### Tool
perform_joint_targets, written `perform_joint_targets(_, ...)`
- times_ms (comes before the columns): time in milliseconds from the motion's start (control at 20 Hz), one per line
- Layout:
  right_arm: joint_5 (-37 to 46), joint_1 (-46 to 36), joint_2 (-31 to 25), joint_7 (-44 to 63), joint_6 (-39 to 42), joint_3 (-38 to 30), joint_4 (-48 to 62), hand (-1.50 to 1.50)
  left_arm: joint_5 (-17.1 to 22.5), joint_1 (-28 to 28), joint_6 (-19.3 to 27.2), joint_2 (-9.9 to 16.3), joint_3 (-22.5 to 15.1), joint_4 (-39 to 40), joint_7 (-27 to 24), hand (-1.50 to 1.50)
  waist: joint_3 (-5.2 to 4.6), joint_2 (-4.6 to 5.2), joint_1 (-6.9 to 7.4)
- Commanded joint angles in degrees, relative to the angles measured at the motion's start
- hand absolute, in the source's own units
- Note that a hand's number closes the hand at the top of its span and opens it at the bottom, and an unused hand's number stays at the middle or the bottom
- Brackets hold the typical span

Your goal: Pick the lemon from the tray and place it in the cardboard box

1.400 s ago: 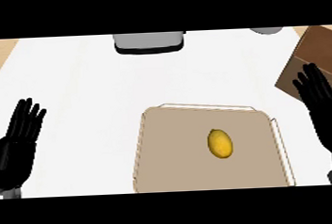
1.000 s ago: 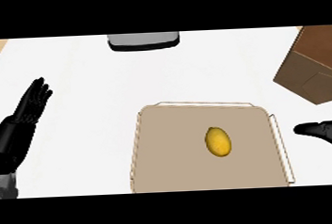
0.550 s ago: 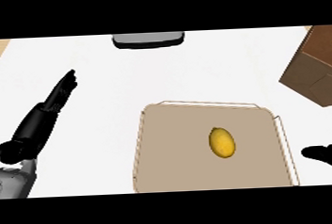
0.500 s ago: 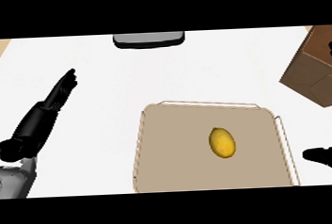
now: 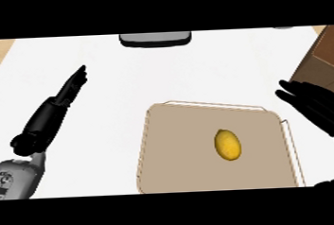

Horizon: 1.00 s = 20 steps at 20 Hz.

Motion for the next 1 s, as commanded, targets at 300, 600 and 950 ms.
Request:
perform_joint_targets(300,4.6,-14.6,6.4,30.1,17.7,18.9,-7.8,-1.5,-1.6,-3.4,-0.2,-2.6,0.0,2.9,1.0,0.0,-0.1,0.16,0.52)
perform_joint_targets(600,5.8,-21.6,21.0,41.7,22.6,26.8,2.5,-1.5,-1.2,-2.0,-2.2,-2.0,1.7,2.8,0.3,0.0,0.05,0.09,0.47)
perform_joint_targets(950,4.5,-25.6,32.4,51.4,25.1,28.9,6.6,-1.5,-3.2,-0.6,-1.5,-3.3,1.9,2.0,0.1,0.0,0.06,-0.11,-0.11)
